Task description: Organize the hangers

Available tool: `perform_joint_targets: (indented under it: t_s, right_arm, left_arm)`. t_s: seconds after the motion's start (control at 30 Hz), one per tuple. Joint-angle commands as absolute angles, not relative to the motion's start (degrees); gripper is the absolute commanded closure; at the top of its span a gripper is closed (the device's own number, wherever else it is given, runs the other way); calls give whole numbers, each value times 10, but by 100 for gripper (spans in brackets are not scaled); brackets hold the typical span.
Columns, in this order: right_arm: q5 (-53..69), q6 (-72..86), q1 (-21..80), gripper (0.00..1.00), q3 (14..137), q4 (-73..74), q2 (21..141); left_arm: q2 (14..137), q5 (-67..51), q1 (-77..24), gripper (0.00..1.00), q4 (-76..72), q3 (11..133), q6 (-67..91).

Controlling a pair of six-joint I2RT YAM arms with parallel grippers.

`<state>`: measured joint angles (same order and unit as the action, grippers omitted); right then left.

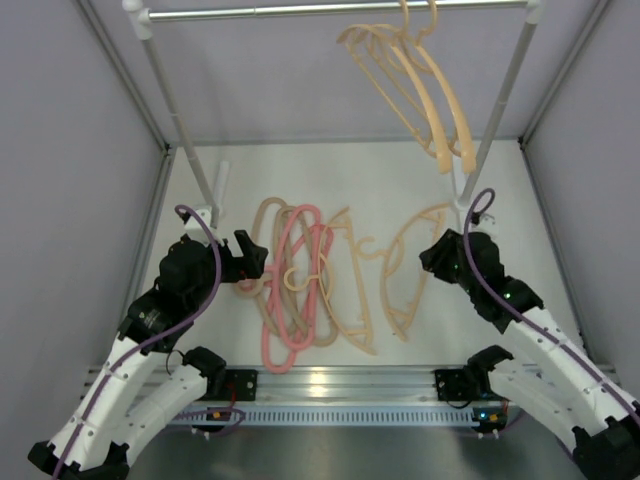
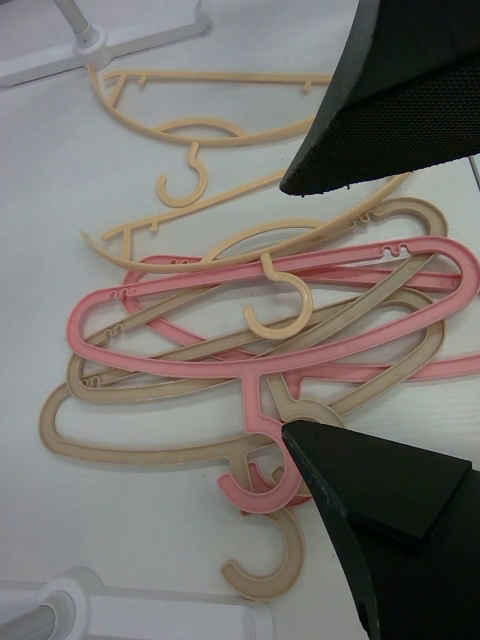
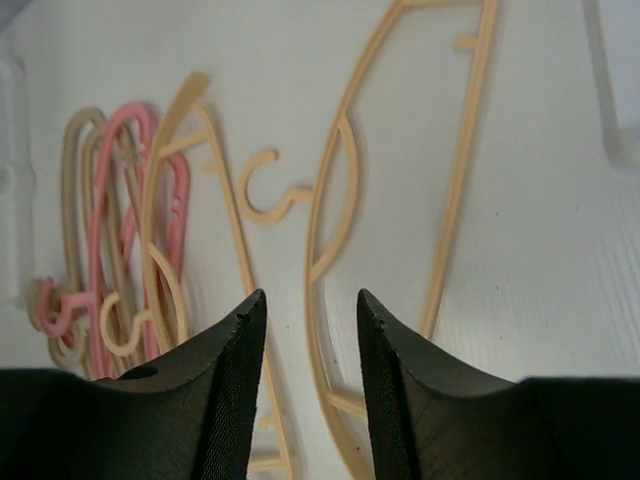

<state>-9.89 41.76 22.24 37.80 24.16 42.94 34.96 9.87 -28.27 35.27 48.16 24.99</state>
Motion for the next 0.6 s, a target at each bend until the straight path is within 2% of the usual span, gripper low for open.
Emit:
perform_joint_targets:
  t_s: [0.0, 0.3, 0.57]
  right_arm:
    - [-178, 457, 309, 61, 349, 226, 432]
    - [-280, 528, 488, 62, 317, 167, 582]
    - [-290, 528, 519, 62, 325, 110, 687]
  left_arm:
    - [345, 93, -281, 2, 351, 475, 247]
    - [345, 98, -281, 2, 351, 475, 250]
    - [346, 96, -280, 2, 351, 475, 249]
